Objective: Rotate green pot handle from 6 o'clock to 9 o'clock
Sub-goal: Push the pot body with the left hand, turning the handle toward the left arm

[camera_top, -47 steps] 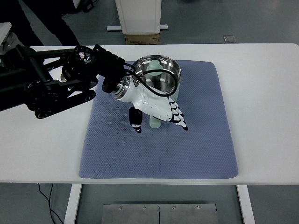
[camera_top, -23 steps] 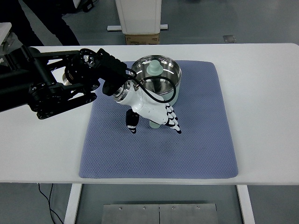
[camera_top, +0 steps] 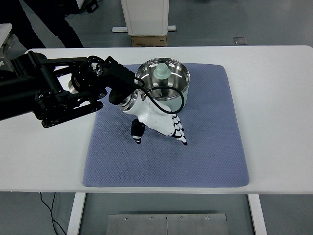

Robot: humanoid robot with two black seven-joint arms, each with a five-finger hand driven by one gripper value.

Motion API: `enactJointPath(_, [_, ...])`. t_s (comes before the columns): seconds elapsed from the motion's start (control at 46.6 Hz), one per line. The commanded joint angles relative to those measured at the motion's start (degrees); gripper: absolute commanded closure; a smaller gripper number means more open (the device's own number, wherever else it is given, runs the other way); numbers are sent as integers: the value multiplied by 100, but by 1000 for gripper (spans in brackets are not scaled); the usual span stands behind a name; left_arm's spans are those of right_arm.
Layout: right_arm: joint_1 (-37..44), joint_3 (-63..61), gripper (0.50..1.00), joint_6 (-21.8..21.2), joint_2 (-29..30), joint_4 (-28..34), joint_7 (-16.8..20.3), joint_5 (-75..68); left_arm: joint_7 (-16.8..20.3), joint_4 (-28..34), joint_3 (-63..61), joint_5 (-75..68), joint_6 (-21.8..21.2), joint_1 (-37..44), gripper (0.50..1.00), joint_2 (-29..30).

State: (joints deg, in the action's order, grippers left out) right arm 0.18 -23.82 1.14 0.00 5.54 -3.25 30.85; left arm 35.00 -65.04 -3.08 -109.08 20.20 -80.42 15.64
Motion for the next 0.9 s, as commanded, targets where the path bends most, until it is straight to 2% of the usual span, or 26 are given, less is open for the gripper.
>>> enactJointPath(0.0, [0,0,500,0,0,0,0,0,0,-9,0,0,10,0,500,0])
enactJointPath(0.88, [0,0,500,0,0,0,0,0,0,-44,-246,9,36,-53,500,264])
